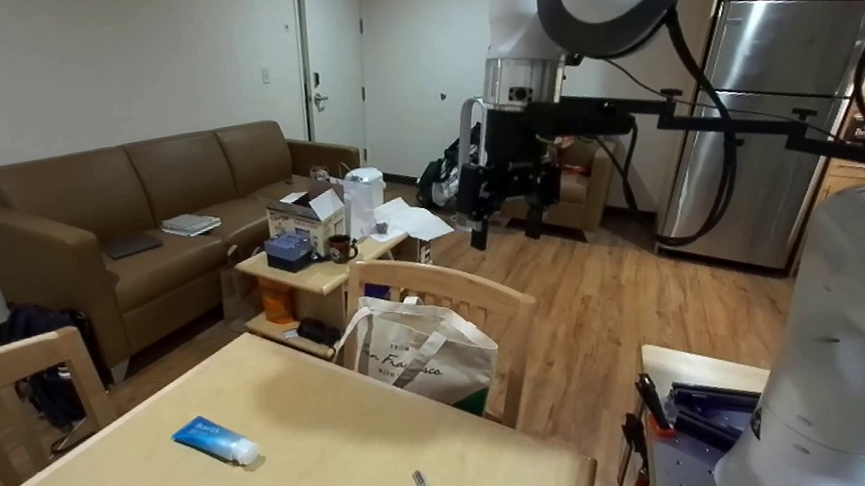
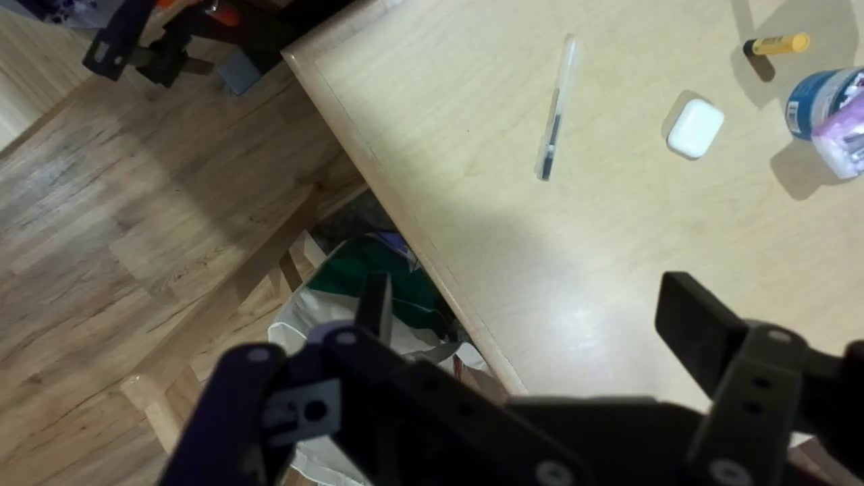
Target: Put the pen in the bag
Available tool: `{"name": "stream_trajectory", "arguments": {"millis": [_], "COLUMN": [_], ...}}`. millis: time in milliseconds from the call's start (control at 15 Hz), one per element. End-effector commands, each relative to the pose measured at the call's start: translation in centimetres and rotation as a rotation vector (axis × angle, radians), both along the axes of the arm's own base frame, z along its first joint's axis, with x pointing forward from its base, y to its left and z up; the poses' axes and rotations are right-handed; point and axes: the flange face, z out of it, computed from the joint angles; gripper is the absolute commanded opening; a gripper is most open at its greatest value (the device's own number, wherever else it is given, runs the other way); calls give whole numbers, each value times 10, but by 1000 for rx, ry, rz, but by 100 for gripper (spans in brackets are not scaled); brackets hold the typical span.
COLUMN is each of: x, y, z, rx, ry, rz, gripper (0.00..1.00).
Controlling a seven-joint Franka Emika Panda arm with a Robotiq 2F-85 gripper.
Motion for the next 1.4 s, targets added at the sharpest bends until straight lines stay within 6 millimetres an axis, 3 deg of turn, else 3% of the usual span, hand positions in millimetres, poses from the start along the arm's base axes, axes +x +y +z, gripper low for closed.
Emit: {"name": "stream_trajectory", "arguments": {"millis": [0,267,467,600,667,933,1000,1133,1333], "x": [2,9,3,-5,11,18,15,18,34], "y": [4,52,78,88,95,107,103,106,110], "z": [-1,-38,-81,-114,-122,-180,-150,-175,-184], "rx": [-82,-132,-135,-133,-118,-25,-60,-35,-12], "ry": [7,-101,-156,-171,-169,-235,-232,-224,-199], "rz": [-5,-15,-101,-158,-180,-145,-150,-146,-43], "gripper": [100,100,100,100,100,100,100,100,100]}}
